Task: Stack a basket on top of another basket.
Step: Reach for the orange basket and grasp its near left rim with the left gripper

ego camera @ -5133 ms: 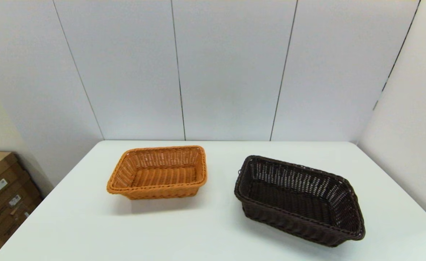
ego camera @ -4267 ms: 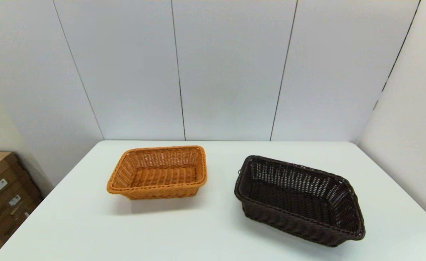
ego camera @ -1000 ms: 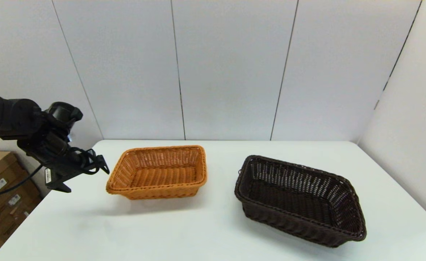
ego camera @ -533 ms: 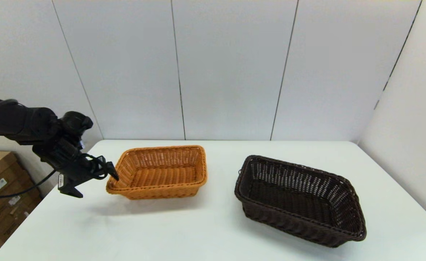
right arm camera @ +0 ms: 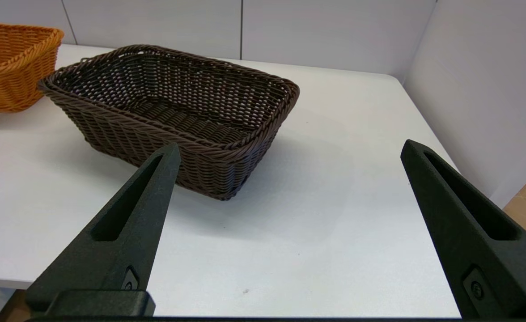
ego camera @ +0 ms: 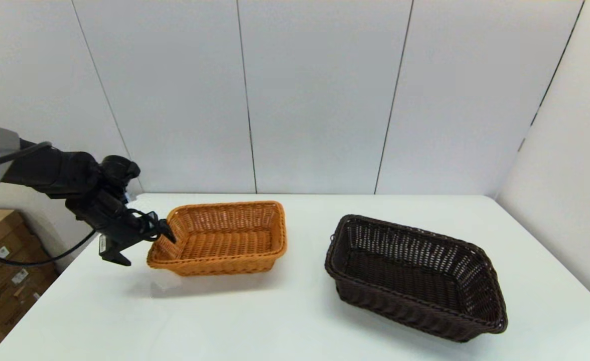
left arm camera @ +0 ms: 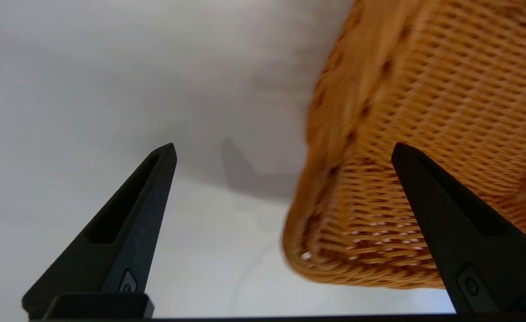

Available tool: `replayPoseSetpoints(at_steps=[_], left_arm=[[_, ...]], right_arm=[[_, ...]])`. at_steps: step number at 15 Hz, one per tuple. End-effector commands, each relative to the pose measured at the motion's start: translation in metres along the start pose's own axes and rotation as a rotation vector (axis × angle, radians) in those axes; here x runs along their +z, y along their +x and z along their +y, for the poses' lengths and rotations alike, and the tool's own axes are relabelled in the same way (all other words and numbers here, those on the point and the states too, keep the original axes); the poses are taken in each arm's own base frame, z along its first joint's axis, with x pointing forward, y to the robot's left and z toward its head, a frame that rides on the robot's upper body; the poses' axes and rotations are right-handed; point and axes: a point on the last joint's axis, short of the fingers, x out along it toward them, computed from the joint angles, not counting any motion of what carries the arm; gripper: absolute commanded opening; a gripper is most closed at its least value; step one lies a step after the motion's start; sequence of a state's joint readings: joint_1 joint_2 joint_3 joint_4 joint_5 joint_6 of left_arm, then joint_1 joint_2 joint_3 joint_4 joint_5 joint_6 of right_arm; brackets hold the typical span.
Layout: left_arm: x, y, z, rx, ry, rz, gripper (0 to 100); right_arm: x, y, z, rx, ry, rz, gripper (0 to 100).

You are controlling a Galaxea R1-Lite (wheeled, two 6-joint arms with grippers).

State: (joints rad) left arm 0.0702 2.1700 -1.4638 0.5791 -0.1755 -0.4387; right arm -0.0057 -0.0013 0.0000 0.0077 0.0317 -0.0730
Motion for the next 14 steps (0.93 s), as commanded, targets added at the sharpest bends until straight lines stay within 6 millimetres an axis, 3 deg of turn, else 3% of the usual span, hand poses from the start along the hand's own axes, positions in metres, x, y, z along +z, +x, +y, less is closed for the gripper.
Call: replayPoseSetpoints(at_steps=[1, 5, 12, 13, 14], left_arm=[[0.004, 0.014, -0.014, -0.023, 0.029, 0.021, 100], [0.008, 0.036, -0.018, -0.013, 0.07, 0.048, 100], [0.013, 0.048, -0.018, -0.006, 0.07, 0.053, 100], [0.013, 0.048, -0.018, -0.007, 0.071, 0.05, 0], [0.013, 0.048, -0.018, -0.006, 0.07, 0.051, 0]], right_arm=[[0.0, 0.0, 0.0, 0.0, -0.001, 0.001, 100], [0.0, 0.0, 0.0, 0.0, -0.001, 0.001, 100], [0.0, 0.0, 0.0, 0.0, -0.001, 0.001, 100], [0.0, 0.0, 0.0, 0.0, -0.001, 0.001, 100], [0.0, 0.0, 0.0, 0.0, -0.001, 0.001, 100]])
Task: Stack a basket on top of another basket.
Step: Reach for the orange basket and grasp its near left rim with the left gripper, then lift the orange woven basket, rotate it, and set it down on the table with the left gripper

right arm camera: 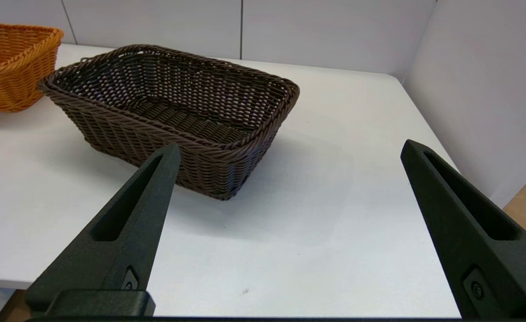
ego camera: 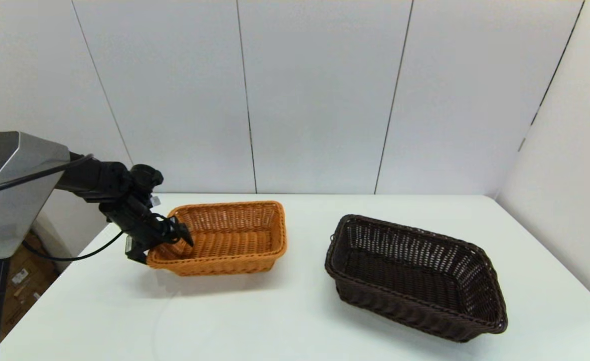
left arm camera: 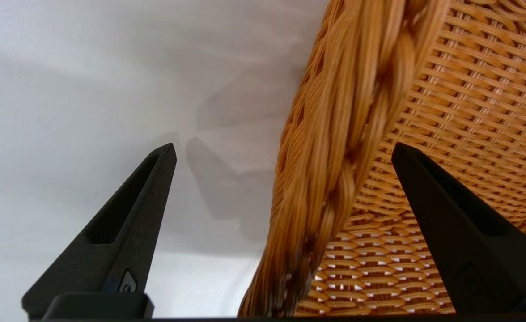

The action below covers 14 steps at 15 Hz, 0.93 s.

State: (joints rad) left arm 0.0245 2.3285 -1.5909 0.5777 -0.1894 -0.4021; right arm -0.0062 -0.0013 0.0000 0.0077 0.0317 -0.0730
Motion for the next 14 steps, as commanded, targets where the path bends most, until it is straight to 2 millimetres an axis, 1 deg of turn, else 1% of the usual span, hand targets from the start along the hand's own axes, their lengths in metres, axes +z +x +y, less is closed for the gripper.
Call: replayPoseSetpoints(at_steps=[1, 5, 11, 14], left_arm=[[0.001, 0.0, 0.0, 0.001, -0.003, 0.0, 0], [0.001, -0.005, -0.002, 0.003, 0.005, -0.011, 0], [-0.001, -0.005, -0.002, 0.006, 0.0, -0.005, 0], [-0.006, -0.017, -0.003, 0.01, -0.008, 0.017, 0]], right_arm=[[0.0, 0.0, 0.0, 0.001, -0.001, 0.001, 100], [0.0, 0.0, 0.0, 0.001, -0.001, 0.001, 100], [0.0, 0.0, 0.0, 0.001, -0.001, 0.001, 100], [0.0, 0.0, 0.0, 0.001, -0.001, 0.001, 100]])
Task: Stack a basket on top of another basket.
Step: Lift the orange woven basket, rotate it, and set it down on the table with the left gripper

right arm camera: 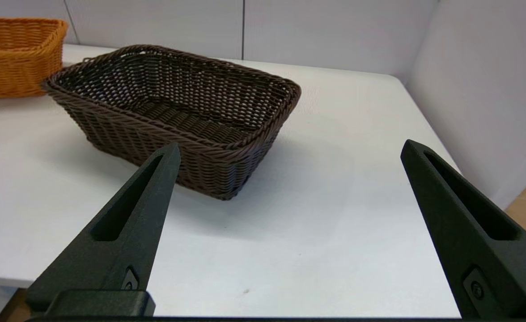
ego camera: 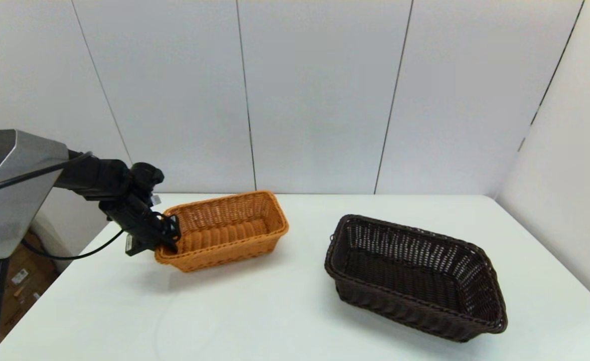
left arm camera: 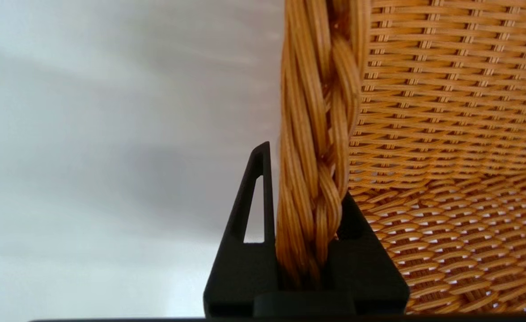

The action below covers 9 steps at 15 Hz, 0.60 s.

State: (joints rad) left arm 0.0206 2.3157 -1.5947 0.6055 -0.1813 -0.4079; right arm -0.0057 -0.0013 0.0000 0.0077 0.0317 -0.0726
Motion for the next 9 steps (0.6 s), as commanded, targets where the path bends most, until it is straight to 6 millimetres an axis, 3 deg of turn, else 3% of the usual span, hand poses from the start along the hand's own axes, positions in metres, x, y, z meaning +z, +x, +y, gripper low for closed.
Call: replayPoseSetpoints(at_steps=[1, 9], left_arm=[[-0.007, -0.016, -0.001, 0.001, -0.005, 0.021, 0], [-0.039, -0.044, 0.007, 0.01, 0.068, 0.073, 0]], right_arm=[[0.0, 0.0, 0.0, 0.0, -0.001, 0.001, 100], [0.0, 0.0, 0.0, 0.0, -0.001, 0.001, 100]])
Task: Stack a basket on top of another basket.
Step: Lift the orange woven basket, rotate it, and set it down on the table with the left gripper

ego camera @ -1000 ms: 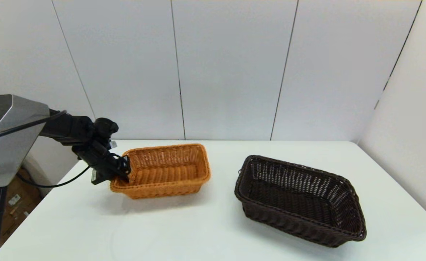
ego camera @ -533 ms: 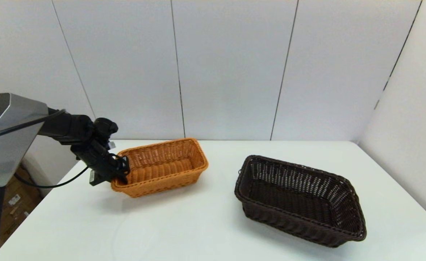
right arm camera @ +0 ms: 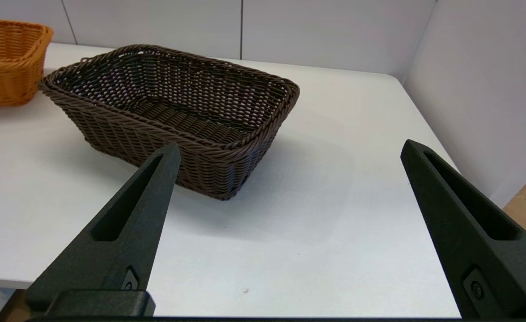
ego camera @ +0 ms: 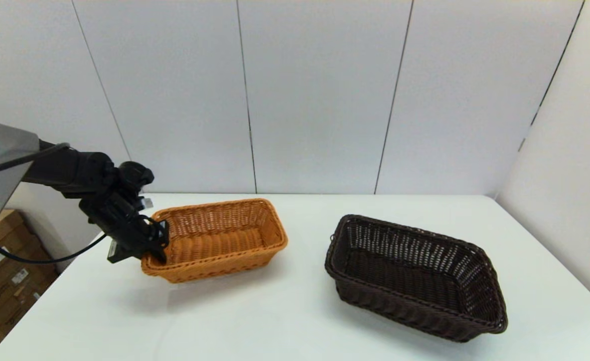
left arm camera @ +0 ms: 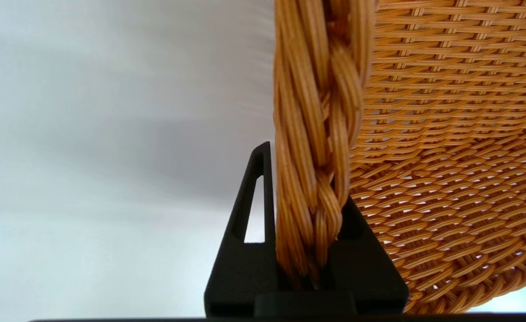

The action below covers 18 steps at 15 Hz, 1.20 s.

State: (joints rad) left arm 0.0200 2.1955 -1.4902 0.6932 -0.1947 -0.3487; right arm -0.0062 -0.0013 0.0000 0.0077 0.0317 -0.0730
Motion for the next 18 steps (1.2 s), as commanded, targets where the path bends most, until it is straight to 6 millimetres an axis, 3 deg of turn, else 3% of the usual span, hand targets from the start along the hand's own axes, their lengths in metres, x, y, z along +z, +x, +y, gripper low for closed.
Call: replayPoseSetpoints(at_steps=[1, 9, 18], left_arm=[[-0.017, -0.016, 0.003, -0.008, 0.039, 0.005, 0], [-0.053, -0.034, 0.006, -0.237, 0.208, 0.082, 0], [-0.057, -0.003, -0.009, -0.248, 0.246, 0.155, 0]], right_arm=[[0.0, 0.0, 0.0, 0.001, -0.001, 0.001, 100], [0.0, 0.0, 0.0, 0.001, -0.001, 0.001, 100], [0.0, 0.0, 0.0, 0.001, -0.001, 0.001, 100]])
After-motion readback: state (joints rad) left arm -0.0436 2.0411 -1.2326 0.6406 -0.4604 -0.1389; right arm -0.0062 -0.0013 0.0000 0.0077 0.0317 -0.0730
